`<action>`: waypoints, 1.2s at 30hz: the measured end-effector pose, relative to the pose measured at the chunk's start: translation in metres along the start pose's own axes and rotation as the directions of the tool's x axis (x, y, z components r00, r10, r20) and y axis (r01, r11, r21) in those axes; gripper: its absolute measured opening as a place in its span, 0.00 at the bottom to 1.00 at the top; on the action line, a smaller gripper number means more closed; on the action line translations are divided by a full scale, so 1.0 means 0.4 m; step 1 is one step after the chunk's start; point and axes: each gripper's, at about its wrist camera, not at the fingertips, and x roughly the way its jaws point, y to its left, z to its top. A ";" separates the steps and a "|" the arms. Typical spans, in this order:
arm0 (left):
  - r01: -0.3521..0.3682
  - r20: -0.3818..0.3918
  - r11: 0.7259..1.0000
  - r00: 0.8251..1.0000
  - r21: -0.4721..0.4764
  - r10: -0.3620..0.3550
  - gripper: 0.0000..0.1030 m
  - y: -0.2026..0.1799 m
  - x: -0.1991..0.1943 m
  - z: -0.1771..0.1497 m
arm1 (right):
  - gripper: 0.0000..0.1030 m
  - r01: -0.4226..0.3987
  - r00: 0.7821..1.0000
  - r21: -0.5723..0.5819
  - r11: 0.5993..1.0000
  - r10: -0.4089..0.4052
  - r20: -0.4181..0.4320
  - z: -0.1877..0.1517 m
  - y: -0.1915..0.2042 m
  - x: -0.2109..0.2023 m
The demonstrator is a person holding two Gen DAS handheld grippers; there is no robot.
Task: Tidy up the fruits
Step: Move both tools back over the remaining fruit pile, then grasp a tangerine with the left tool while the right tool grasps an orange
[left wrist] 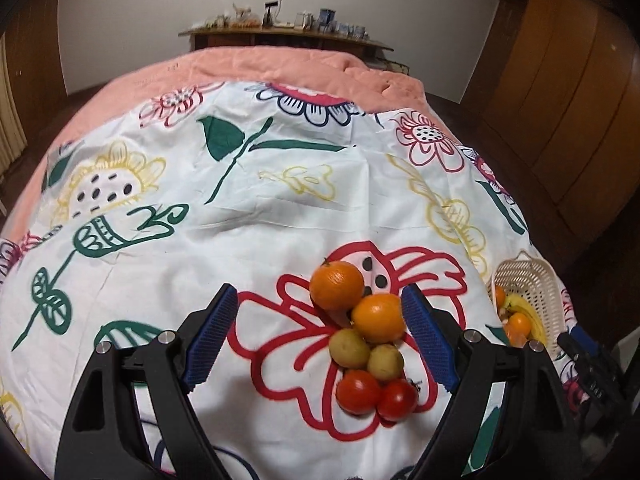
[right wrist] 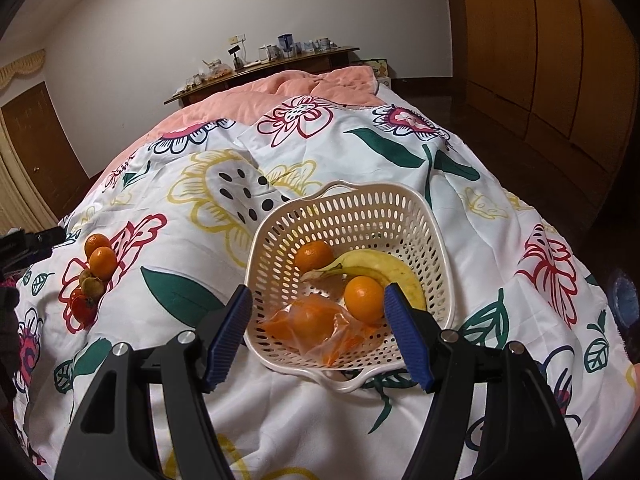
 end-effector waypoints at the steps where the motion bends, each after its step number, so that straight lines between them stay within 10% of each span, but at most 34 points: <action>1: 0.003 -0.014 1.000 1.000 -0.013 -0.004 0.82 0.005 0.013 0.008 | 0.66 -0.001 1.000 -0.001 1.000 0.001 -0.002 -0.001 0.002 0.001; 17: 0.014 -0.165 0.998 0.986 -0.056 -0.023 0.66 -0.022 0.166 0.031 | 0.66 -0.003 1.000 -0.008 1.000 0.003 -0.012 -0.007 0.007 0.008; 25: 0.025 -0.150 0.998 0.988 -0.051 -0.032 0.40 -0.025 0.184 0.026 | 0.66 -0.001 1.000 -0.015 1.000 0.001 -0.015 -0.009 0.013 0.008; 36: 0.051 -0.064 0.999 0.997 -0.016 -0.052 0.40 -0.021 0.104 0.014 | 0.66 -0.017 1.000 -0.056 0.998 0.016 -0.021 0.001 0.063 -0.001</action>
